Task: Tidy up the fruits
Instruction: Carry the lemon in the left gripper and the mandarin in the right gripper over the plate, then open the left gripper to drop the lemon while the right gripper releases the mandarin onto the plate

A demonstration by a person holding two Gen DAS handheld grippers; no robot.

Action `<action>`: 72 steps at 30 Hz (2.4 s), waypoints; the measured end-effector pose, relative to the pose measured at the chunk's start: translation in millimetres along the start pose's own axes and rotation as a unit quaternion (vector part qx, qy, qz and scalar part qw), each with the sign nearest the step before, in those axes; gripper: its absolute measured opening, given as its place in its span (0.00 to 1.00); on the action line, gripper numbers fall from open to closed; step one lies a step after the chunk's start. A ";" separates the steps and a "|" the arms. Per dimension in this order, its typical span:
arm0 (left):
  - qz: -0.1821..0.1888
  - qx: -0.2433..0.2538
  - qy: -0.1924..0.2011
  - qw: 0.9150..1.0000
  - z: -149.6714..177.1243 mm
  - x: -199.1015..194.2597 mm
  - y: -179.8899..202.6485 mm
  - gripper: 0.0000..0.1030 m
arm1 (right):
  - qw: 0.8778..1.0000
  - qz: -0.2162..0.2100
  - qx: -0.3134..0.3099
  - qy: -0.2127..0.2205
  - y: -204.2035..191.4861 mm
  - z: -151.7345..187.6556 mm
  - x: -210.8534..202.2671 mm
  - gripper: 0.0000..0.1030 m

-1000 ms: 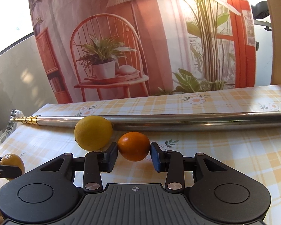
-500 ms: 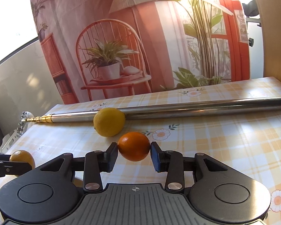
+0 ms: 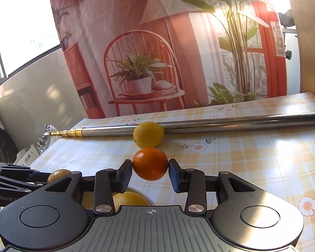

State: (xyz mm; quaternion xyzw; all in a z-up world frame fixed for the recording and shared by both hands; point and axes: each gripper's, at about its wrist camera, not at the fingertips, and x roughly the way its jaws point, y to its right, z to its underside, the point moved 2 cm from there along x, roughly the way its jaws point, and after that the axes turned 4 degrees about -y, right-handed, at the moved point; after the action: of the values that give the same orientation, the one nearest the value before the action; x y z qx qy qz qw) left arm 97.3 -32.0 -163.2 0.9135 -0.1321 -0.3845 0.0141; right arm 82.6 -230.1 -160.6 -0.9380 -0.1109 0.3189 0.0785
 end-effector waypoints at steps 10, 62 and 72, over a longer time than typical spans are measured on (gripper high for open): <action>0.016 0.041 -0.025 0.999 -3.1 20.2 10.9 0.47 | 1.000 -0.004 0.007 0.008 0.5 0.9 -11.3 0.34; -0.061 -0.065 -0.015 0.996 17.6 -39.8 -11.5 0.91 | 0.997 -0.015 -0.035 -0.063 -51.8 31.6 -44.1 0.34; -0.071 -0.077 -0.009 0.994 25.7 -55.8 -8.5 0.91 | 0.995 -0.011 -0.052 -0.085 -63.4 43.9 -53.4 0.34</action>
State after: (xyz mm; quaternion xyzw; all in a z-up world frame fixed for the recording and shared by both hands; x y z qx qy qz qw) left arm 43.7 -7.7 -143.5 0.9134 -0.0369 -0.4016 0.0555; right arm 4.4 -179.5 -150.2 -0.9089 -0.1442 0.3904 0.0238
